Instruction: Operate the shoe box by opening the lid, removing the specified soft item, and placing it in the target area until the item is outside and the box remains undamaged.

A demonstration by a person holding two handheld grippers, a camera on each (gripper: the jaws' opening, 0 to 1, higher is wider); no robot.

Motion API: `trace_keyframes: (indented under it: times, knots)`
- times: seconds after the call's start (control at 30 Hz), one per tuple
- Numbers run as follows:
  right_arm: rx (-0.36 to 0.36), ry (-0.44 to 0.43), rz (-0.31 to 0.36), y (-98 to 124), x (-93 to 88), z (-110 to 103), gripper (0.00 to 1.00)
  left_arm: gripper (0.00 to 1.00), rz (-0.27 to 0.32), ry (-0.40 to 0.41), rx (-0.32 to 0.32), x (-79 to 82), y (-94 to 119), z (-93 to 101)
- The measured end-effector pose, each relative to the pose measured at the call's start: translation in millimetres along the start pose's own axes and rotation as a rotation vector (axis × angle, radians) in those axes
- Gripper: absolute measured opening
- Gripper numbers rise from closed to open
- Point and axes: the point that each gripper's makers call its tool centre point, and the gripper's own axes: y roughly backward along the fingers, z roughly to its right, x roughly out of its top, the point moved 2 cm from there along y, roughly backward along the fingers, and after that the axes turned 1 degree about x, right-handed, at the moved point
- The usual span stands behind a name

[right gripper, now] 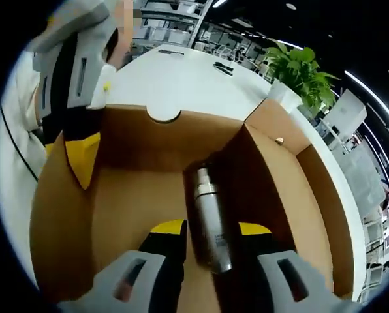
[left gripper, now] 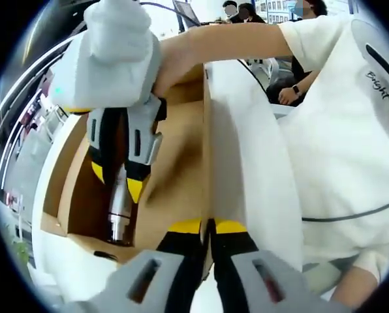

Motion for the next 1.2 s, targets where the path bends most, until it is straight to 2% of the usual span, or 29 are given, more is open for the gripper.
trace_keyframes:
  times: [0.1,0.27,0.63,0.73,0.97,1.0,1.2]
  knots:
    - [0.002,-0.008,-0.012,-4.9,-1.4,4.5,0.28,0.03,0.003,0.000,0.002,-0.1,0.1,-0.2]
    - [-0.015,0.032,-0.051,-6.7,-8.4,0.6,0.22,0.04,0.002,-0.002,0.005,-0.2,0.1,-0.3]
    - [0.069,-0.027,-0.035,6.6,-17.6,-8.4,0.21,0.03,0.001,-0.001,0.002,0.2,-0.1,-0.3]
    - [0.093,-0.014,-0.057,12.0,-22.7,-13.4,0.21,0.04,0.001,0.000,0.003,0.2,0.0,-0.3]
    - [0.139,-0.045,-0.114,25.1,-38.6,-16.8,0.21,0.04,-0.001,0.001,0.001,0.1,0.3,-0.2]
    - [0.181,-0.064,-0.159,31.1,-47.2,-21.7,0.21,0.04,-0.001,0.001,0.001,0.2,0.4,-0.2]
    - [0.196,-0.085,-0.235,41.3,-63.3,-23.7,0.21,0.04,-0.005,0.001,0.002,0.0,0.2,0.0]
